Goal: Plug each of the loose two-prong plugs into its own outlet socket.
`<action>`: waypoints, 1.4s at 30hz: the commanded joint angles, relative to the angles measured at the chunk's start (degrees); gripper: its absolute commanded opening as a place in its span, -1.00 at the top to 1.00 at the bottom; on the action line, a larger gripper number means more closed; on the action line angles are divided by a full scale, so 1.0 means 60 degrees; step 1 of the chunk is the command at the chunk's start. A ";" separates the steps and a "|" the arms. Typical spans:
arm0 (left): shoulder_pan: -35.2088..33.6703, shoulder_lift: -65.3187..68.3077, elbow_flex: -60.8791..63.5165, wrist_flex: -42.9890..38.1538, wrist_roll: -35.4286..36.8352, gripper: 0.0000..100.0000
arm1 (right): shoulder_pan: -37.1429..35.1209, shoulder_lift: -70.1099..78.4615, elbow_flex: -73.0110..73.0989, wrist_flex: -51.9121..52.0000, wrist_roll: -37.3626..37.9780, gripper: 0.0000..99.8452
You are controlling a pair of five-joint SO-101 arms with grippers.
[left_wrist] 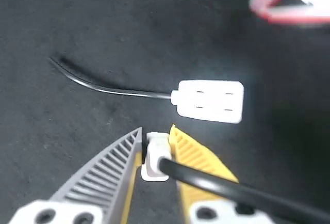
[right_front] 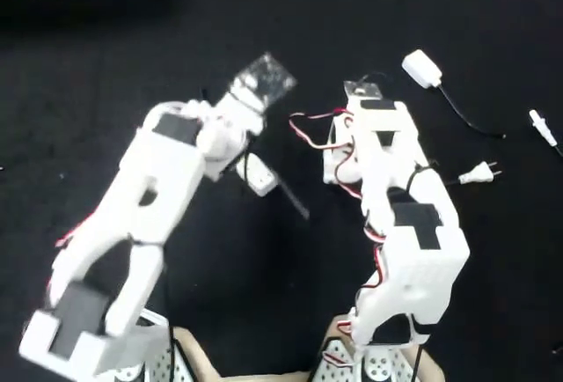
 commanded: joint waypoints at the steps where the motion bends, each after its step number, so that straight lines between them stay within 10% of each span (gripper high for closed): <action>1: -0.0242 0.1114 -0.1971 0.0630 0.0894 0.94 | 0.0586 0.0359 -0.0227 -0.0425 -0.0498 0.62; 11: -0.0242 0.3165 -0.5341 0.3150 0.3546 0.94 | 0.0733 0.0359 -0.0344 -0.0396 -0.0996 0.62; 21: 0.0813 0.3311 -0.6147 0.3722 0.3663 0.94 | 0.0864 0.0359 -0.0344 -0.0396 -0.0996 0.62; 42: 0.1692 0.0469 -0.0886 -0.0396 0.6256 0.94 | 0.1612 0.0359 -0.0505 -0.0381 -0.1011 0.62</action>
